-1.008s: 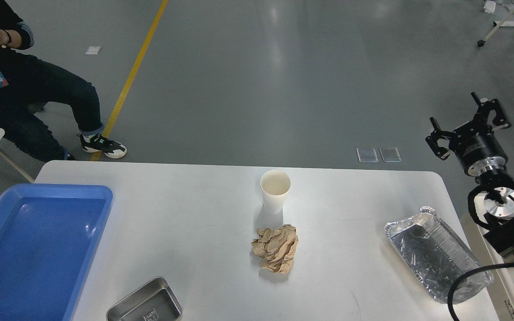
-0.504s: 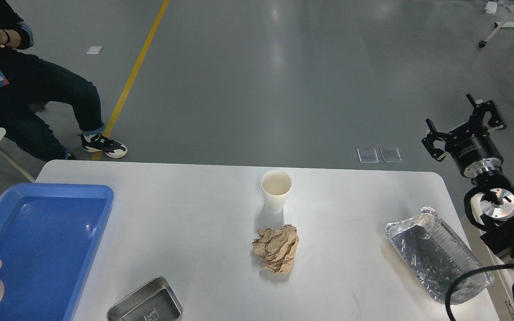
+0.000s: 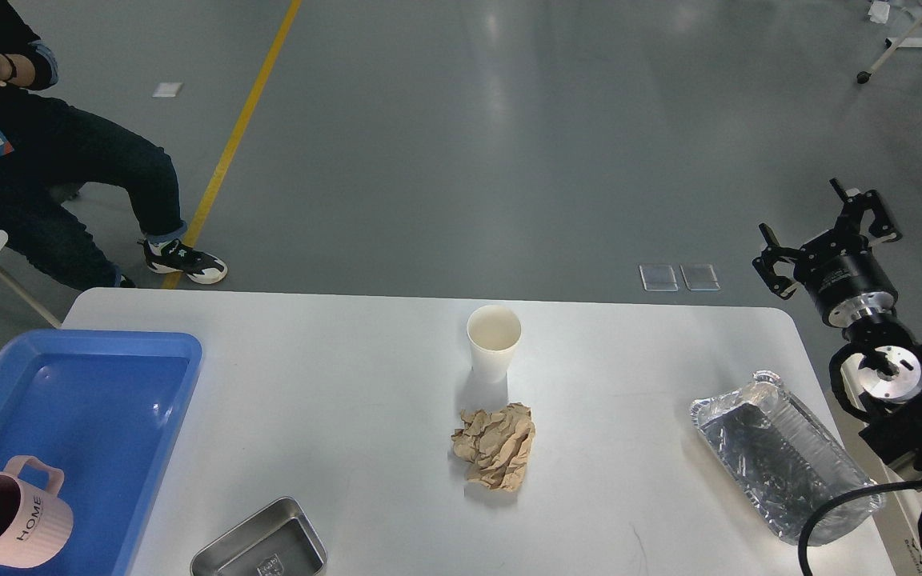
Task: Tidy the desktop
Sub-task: 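Lift the pink mug and set it down inside the blue tray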
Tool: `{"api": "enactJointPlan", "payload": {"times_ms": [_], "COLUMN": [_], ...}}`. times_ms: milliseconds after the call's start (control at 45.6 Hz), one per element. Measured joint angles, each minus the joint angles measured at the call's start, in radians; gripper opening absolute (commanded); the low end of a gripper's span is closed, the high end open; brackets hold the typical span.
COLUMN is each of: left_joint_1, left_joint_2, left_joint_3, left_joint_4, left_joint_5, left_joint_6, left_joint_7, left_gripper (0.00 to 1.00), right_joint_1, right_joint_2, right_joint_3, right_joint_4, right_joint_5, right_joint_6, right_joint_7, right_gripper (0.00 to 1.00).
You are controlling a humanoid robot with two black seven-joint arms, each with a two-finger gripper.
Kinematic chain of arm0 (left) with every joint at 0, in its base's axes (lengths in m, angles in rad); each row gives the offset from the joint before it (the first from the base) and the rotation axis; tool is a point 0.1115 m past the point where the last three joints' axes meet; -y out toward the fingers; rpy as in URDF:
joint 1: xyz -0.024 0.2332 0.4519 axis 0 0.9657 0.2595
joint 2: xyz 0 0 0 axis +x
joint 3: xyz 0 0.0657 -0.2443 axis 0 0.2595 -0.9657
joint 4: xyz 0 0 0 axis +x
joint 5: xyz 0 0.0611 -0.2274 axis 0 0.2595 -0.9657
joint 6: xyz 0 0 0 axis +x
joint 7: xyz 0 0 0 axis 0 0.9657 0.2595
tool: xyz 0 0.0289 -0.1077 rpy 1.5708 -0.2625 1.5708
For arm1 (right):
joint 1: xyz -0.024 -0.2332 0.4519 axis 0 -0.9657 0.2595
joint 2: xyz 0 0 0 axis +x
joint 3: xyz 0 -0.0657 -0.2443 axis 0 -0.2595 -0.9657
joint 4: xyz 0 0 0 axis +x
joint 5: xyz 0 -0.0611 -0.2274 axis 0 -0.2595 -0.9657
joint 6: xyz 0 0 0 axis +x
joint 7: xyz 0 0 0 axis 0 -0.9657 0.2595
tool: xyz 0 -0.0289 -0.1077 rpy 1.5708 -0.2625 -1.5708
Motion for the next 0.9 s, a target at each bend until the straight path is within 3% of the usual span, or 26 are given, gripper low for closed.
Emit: {"api": "enactJointPlan", "payload": {"times_ms": [482,657,745,899], "left_joint_1": [0.006,0.001,-0.003,-0.009], "left_joint_2": [-0.141,-0.161,-0.163,-0.162], "left_joint_3": [0.002,0.001,-0.001,-0.013], "left_joint_4": [0.116,0.125,0.126,0.126], "left_joint_5": [0.055,0.056,0.056,0.055], "left_joint_6": [0.034,0.031,0.021,0.000], "left_joint_7": [0.030,0.030,0.029,0.027], "left_gripper": [0.03,0.19,0.35,0.57], "right_joint_1": [-0.004,-0.004,-0.002,-0.002], "right_joint_2": [0.002,0.002,0.002,0.002], "right_joint_3": [-0.001,-0.001,-0.001,-0.001], "right_joint_4": [0.000,0.000,0.001,0.001], "right_joint_5": [0.000,0.000,0.000,0.000], "right_joint_6": [0.002,0.002,0.002,0.002], "right_joint_7": [0.000,0.000,0.000,0.000], "right_gripper": [1.00,1.00,1.00,1.00]}}
